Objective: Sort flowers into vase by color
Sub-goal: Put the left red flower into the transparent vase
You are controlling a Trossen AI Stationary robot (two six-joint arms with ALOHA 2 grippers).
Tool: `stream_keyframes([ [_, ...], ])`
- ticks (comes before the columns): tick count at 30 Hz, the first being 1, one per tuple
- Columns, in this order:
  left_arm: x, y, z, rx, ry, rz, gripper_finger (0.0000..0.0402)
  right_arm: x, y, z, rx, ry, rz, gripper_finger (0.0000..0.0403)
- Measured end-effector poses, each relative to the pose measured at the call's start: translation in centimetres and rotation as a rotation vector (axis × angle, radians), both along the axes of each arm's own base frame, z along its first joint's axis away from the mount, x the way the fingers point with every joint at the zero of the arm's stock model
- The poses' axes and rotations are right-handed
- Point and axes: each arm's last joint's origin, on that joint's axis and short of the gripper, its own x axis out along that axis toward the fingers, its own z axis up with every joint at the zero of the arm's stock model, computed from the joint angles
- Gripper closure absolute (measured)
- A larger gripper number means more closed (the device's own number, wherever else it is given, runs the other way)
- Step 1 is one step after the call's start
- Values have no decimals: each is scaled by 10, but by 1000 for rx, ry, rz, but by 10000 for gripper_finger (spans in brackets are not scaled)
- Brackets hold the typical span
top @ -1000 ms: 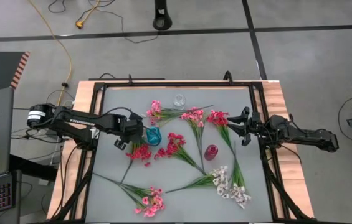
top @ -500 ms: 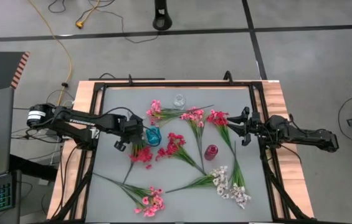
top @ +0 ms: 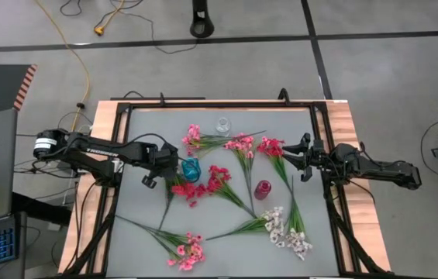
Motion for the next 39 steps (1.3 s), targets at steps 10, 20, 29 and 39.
stream_keyframes([
  [10, -2, 0, 4, 6, -24, 22, 401, 0, 0, 0, 0, 0, 0, 232],
  [20, -20, -3, 35, -31, -180, 84, 401, 0, 0, 0, 0, 0, 0, 232],
  [29, -39, -5, 64, -79, -379, 165, 402, 0, 0, 0, -1, -1, 0, 232],
  [39, -67, -8, 91, -124, -602, 241, 401, 0, 0, 0, 0, -1, 0, 232],
])
